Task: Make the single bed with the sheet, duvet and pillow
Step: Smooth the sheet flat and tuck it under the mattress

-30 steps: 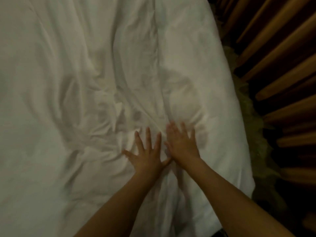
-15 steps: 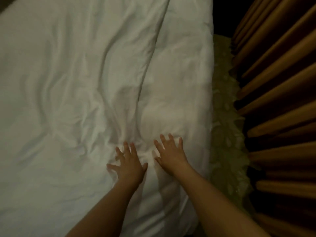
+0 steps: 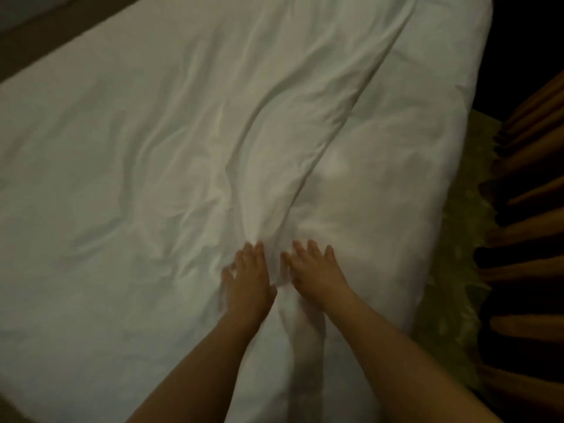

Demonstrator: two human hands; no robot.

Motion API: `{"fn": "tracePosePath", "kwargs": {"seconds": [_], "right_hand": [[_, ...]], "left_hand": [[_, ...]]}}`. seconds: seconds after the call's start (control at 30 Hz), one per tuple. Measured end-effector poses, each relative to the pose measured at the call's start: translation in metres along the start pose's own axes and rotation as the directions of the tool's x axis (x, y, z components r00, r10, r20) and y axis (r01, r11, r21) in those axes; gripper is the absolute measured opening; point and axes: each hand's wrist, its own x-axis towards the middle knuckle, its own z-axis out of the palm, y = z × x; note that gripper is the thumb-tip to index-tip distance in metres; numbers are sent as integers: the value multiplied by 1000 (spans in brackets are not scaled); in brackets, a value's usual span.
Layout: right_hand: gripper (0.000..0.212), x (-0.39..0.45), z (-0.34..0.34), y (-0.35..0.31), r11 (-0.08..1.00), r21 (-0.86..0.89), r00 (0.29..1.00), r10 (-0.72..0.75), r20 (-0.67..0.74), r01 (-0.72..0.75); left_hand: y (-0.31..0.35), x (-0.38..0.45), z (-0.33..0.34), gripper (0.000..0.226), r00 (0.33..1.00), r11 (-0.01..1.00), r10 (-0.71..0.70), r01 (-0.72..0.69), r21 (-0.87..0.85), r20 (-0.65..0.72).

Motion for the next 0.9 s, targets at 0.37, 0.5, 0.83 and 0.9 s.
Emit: {"fn": "tracePosePath", "kwargs": {"seconds": [0.37, 0.5, 0.83, 0.9], "right_hand": [[54, 99, -51, 73, 848, -413, 800, -486, -351, 333], [57, 135, -70, 57, 831, -465, 756, -508, -412, 305], [24, 163, -148, 68, 738, -570, 385, -675, -630, 360], [27, 146, -113, 90, 752, -534, 462, -658, -594, 385]], "left_hand": [[22, 57, -1, 84, 855, 970, -238, 186, -157, -460], [10, 53, -22, 66, 800, 956, -285, 200, -213, -528], [-18, 36, -62, 21, 686, 988, -136, 148, -46, -715], [-12, 24, -38, 31, 709, 994, -103, 103, -42, -698]]}}
